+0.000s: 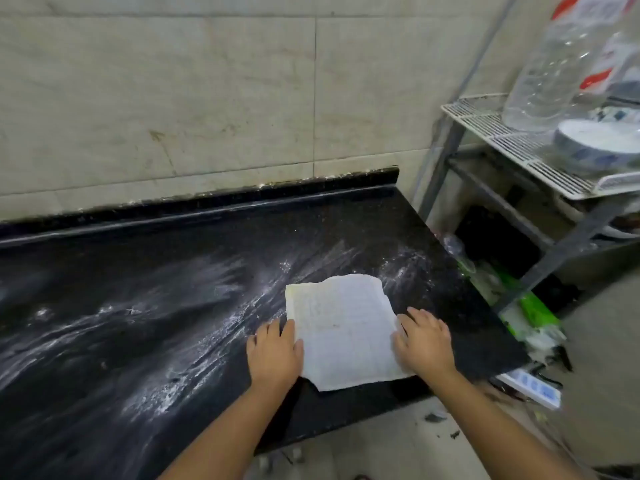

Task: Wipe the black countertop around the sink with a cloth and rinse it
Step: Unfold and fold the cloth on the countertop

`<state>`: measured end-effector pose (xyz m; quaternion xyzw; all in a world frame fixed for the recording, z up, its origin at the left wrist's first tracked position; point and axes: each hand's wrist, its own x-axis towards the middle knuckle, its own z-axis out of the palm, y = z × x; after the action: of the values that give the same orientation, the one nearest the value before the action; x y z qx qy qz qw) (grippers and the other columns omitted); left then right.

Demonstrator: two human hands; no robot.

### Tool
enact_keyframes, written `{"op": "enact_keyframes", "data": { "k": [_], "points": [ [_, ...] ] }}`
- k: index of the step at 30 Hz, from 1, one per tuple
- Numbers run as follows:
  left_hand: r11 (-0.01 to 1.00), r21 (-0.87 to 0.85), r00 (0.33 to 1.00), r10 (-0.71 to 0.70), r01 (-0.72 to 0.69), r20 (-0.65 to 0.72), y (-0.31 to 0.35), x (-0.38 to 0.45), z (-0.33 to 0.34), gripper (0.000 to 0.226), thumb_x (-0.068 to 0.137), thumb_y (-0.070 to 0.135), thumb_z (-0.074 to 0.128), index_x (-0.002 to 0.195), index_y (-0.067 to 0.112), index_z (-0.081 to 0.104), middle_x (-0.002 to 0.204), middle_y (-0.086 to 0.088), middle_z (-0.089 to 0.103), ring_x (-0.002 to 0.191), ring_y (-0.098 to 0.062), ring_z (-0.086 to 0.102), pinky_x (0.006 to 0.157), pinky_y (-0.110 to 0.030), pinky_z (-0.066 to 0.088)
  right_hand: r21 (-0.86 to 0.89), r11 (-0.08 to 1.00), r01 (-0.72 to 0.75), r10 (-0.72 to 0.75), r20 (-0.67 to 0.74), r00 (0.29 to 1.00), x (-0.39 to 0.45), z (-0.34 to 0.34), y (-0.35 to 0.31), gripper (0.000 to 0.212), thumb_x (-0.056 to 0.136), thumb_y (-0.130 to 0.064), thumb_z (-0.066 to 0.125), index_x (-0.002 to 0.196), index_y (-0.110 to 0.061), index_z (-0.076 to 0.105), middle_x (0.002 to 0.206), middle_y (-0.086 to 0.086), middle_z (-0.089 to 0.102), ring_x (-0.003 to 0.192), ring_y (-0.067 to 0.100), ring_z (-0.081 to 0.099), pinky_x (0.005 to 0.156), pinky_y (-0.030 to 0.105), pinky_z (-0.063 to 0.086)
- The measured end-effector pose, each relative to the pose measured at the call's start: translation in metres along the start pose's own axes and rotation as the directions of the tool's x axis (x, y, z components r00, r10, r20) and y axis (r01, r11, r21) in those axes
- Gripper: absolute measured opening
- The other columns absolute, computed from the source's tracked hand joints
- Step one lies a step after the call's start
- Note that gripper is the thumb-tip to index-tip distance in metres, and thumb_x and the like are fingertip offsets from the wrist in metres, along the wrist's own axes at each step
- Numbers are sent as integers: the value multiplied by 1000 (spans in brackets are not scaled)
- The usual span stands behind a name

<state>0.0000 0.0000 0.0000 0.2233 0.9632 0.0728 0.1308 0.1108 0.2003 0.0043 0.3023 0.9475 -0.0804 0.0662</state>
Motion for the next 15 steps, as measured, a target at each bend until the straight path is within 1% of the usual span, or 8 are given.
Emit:
{"op": "enact_keyframes", "data": {
  "k": [2, 4, 6, 7, 9, 11, 13, 15],
  "points": [
    [999, -2, 998, -42, 42, -45, 3, 9, 5, 40, 97, 33, 30, 135, 23, 36, 142, 2, 36, 131, -19, 31, 106, -35, 24, 16, 1000, 5, -4, -33, 999, 18, 5, 6, 41, 97, -30, 35, 137, -23, 41, 149, -1, 30, 138, 17, 23, 111, 34, 16],
    [998, 0, 994, -55, 55, -96, 2, 16, 9, 33, 97, 29, 30, 125, 23, 46, 132, 4, 45, 124, -18, 37, 99, -31, 29, 57, 998, 30, -25, -76, 997, 33, 13, 10, 34, 93, -23, 46, 125, -20, 55, 135, 3, 46, 128, 24, 38, 105, 39, 26],
    [997, -40, 993, -69, 66, -93, 3, 18, 12, 30, 96, 24, 32, 116, 21, 54, 120, 4, 52, 117, -18, 42, 90, -30, 33, 109, 990, 85, -68, -150, 986, 45, 21, 12, 22, 77, -10, 68, 98, -12, 70, 103, 12, 61, 99, 35, 57, 87, 46, 40],
    [996, -57, 993, -72, 67, -92, 3, 19, 15, 29, 95, 22, 33, 111, 20, 56, 115, 2, 55, 114, -19, 44, 84, -30, 33, 108, 988, 107, -85, -193, 977, 48, 26, 15, 20, 67, -6, 76, 86, -12, 73, 90, 13, 63, 85, 36, 60, 78, 47, 43],
    [994, -98, 992, -67, 57, -105, 3, 20, 16, 24, 91, 16, 40, 101, 16, 62, 100, -2, 61, 105, -24, 49, 74, -31, 33, 73, 985, 156, -131, -276, 952, 52, 31, 18, 25, 50, -2, 86, 66, -17, 73, 72, 8, 61, 66, 30, 60, 66, 44, 47],
    [984, -172, 989, -67, 44, -130, 4, 22, 17, 15, 79, 3, 57, 85, 12, 68, 77, -6, 64, 85, -30, 57, 65, -34, 38, 76, 975, 209, -167, -366, 915, 52, 35, 20, 28, 43, -1, 89, 55, -18, 70, 64, 4, 58, 57, 26, 58, 62, 44, 48],
    [986, -166, 991, -37, 16, -129, 4, 25, 22, 21, 61, -7, 70, 71, 11, 69, 58, -4, 60, 62, -30, 59, 52, -35, 43, 100, 965, 243, -179, -430, 885, 53, 40, 22, 17, 54, -4, 83, 57, -14, 70, 65, 4, 58, 59, 28, 59, 66, 47, 47],
    [982, -191, 991, -23, -3, -129, 7, 28, 22, 26, 56, -9, 71, 71, 12, 70, 54, -3, 59, 55, -28, 58, 49, -34, 43, 79, 953, 292, -214, -507, 835, 53, 44, 26, 2, 59, -14, 69, 57, -13, 70, 66, 5, 59, 61, 27, 60, 72, 45, 45]
  ]
}}
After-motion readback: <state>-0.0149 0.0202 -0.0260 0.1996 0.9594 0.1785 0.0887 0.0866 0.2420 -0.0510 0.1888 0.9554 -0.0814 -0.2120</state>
